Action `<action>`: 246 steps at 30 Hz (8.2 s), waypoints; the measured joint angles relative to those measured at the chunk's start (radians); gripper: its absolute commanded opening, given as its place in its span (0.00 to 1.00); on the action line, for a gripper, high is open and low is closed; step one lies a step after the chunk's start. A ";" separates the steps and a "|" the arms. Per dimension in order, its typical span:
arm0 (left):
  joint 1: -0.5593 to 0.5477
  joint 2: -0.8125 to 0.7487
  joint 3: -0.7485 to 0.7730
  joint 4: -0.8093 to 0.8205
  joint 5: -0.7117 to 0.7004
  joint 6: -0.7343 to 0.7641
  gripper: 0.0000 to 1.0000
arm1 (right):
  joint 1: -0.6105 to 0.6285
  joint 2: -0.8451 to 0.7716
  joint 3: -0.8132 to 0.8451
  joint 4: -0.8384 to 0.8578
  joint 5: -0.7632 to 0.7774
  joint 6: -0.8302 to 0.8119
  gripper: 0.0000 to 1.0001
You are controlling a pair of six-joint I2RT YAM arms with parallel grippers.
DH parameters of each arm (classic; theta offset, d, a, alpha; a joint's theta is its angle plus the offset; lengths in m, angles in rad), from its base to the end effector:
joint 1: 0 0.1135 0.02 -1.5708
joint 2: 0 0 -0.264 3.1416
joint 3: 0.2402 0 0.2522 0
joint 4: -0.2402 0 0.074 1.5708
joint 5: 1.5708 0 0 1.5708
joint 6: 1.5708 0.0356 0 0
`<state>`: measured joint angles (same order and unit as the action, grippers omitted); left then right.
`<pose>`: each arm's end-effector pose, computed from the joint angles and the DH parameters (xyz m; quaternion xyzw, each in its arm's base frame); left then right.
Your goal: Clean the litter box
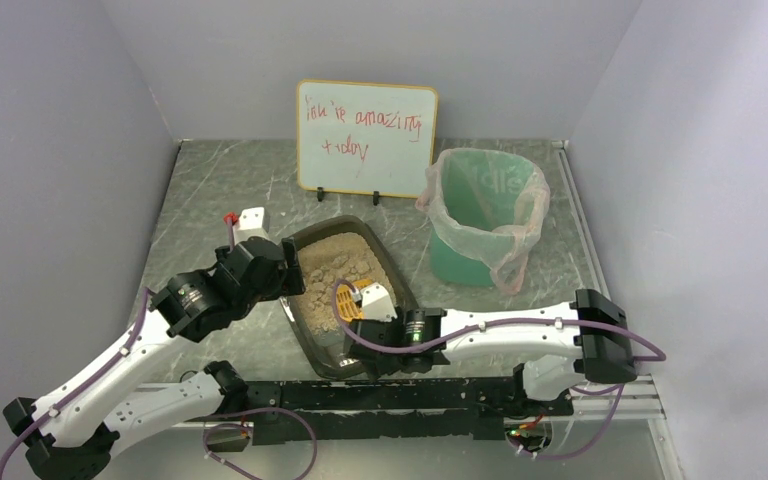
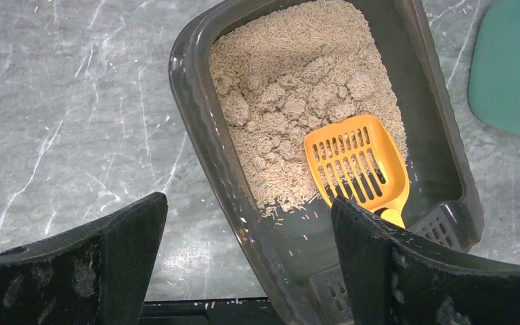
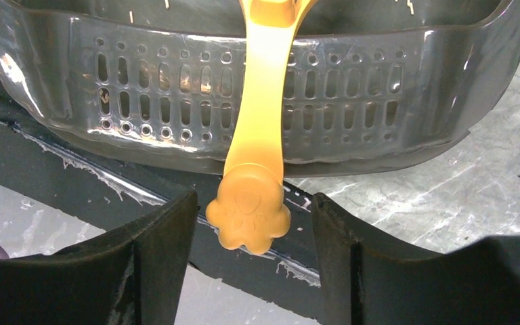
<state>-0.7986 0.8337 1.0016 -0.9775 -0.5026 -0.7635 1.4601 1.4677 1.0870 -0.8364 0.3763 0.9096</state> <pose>0.1146 -0.0931 0.3329 -0.0766 0.9008 -0.0894 0.4181 0.0439 0.2765 0.2403 -0.2312 0.9396 0.0908 0.2356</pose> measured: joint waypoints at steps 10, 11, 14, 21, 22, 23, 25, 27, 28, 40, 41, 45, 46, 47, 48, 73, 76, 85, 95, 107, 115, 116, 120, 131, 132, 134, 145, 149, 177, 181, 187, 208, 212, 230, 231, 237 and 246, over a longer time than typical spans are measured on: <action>0.000 0.000 -0.026 0.000 0.000 -0.001 0.96 | 0.027 0.062 0.000 -0.005 0.007 0.010 0.41; 0.000 0.000 -0.028 0.000 0.000 -0.001 0.96 | 0.031 0.067 0.001 -0.009 0.010 0.012 0.36; 0.000 0.000 -0.031 0.000 0.000 -0.001 0.96 | 0.040 0.074 0.008 -0.027 0.020 0.018 0.23; 0.000 0.002 -0.031 0.000 0.000 0.000 0.96 | 0.048 0.063 0.022 -0.063 0.045 0.029 0.12; 0.000 0.002 -0.031 0.000 0.000 0.000 0.96 | 0.049 0.055 0.023 -0.069 0.046 0.029 0.11; 0.000 0.003 -0.031 0.000 0.000 0.001 0.96 | 0.049 0.046 0.023 -0.073 0.046 0.028 0.09; 0.000 0.009 -0.031 0.001 0.000 0.006 0.95 | 0.049 0.016 0.024 -0.085 0.050 0.024 0.09; 0.000 0.023 -0.031 0.003 -0.001 0.016 0.94 | 0.050 -0.015 0.029 -0.099 0.063 0.017 0.05; 0.000 0.033 -0.031 0.005 -0.003 0.019 0.94 | 0.050 -0.032 0.031 -0.105 0.072 0.013 0.04; 0.092 0.197 0.055 0.128 0.179 0.130 0.94 | 0.051 -0.254 -0.003 -0.057 0.115 -0.219 0.00; 0.136 0.209 0.062 0.151 0.237 0.153 0.94 | 0.051 -0.263 -0.004 -0.049 0.114 -0.245 0.00; 0.274 0.229 0.067 0.216 0.426 0.214 0.93 | 0.051 -0.300 -0.019 -0.006 0.113 -0.344 0.00; 0.295 0.229 0.067 0.229 0.478 0.228 0.93 | 0.051 -0.312 -0.029 0.006 0.112 -0.370 0.00; 0.307 0.227 0.067 0.240 0.525 0.237 0.93 | 0.051 -0.324 -0.038 0.015 0.111 -0.398 0.00; 0.315 0.227 0.067 0.248 0.569 0.248 0.93 | 0.051 -0.335 -0.048 0.025 0.109 -0.425 0.00; 0.403 0.124 -0.135 0.391 1.327 0.264 0.38 | 0.053 -0.595 -0.133 0.113 -0.013 -0.844 0.00; 0.414 0.124 -0.134 0.387 1.360 0.272 0.25 | 0.053 -0.595 -0.133 0.112 -0.014 -0.855 0.00; 0.440 0.089 -0.134 0.375 1.411 0.271 0.05 | 0.054 -0.597 -0.133 0.103 -0.017 -0.878 0.00; 0.496 0.072 -0.134 0.426 1.448 0.225 0.05 | 0.056 -0.636 -0.169 0.187 0.045 -0.815 0.73; 0.594 0.058 -0.156 0.538 1.450 0.189 0.05 | 0.047 -0.833 -0.274 0.349 0.251 -0.568 0.93; 0.629 0.035 -0.212 0.642 1.471 0.116 0.05 | -0.169 -0.747 -0.254 0.412 0.126 -0.462 0.89; 0.632 0.032 -0.212 0.649 1.471 0.111 0.05 | -0.245 -0.729 -0.247 0.422 0.079 -0.454 0.88; 0.643 0.008 -0.215 0.690 1.473 0.084 0.05 | -0.658 -0.628 -0.225 0.502 -0.278 -0.406 0.89; 0.654 -0.027 -0.291 0.859 1.476 -0.044 0.05 | -0.809 -0.745 -0.341 0.787 -0.804 -0.185 0.88; 0.654 -0.028 -0.296 0.883 1.481 -0.060 0.05 | -0.810 -0.758 -0.357 0.803 -0.815 -0.167 0.88; 0.654 -0.034 -0.315 0.949 1.490 -0.101 0.05 | -0.811 -0.785 -0.398 0.842 -0.833 -0.131 0.88; 0.654 -0.048 -0.395 1.203 1.553 -0.296 0.05 | -0.812 -0.824 -0.523 0.998 -0.842 0.013 0.80; 0.654 -0.053 -0.395 1.198 1.557 -0.294 0.05 | -0.811 -0.818 -0.544 1.119 -0.853 0.091 0.72; 0.654 -0.052 -0.395 1.196 1.561 -0.296 0.05 | -0.536 -0.739 -0.502 1.181 -0.590 -0.002 0.48; 0.654 -0.052 -0.395 1.196 1.563 -0.296 0.05 | -0.536 -0.740 -0.502 1.179 -0.585 -0.006 0.37; 0.654 -0.052 -0.394 1.188 1.564 -0.291 0.05 | -0.536 -0.730 -0.502 1.177 -0.584 -0.011 0.13; 0.655 -0.005 -0.275 0.881 1.477 -0.068 0.97 | -0.536 -0.811 -0.467 1.034 -0.483 -0.066 0.00; 0.655 0.027 -0.188 0.731 1.371 0.050 0.97 | -0.536 -0.844 -0.402 0.916 -0.402 -0.118 0.00; 0.645 0.237 -0.002 0.395 0.664 0.404 0.88 | -0.536 -0.899 -0.299 0.573 -0.212 -0.226 0.00; 0.636 0.267 -0.002 0.389 0.631 0.409 0.88 | -0.536 -0.892 -0.296 0.567 -0.222 -0.226 0.00; 0.493 0.402 0.004 0.376 0.460 0.411 0.87 | -0.536 -0.805 -0.229 0.478 -0.272 -0.234 0.00; 0.399 0.515 0.042 0.370 0.286 0.428 0.77 | -0.536 -0.640 -0.082 0.264 -0.319 -0.264 0.00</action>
<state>-0.3992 1.3491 1.0435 -0.6075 -0.2161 -0.3351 0.9245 0.8276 1.0046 -0.5720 0.0578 0.6453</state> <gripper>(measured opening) 0.812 0.232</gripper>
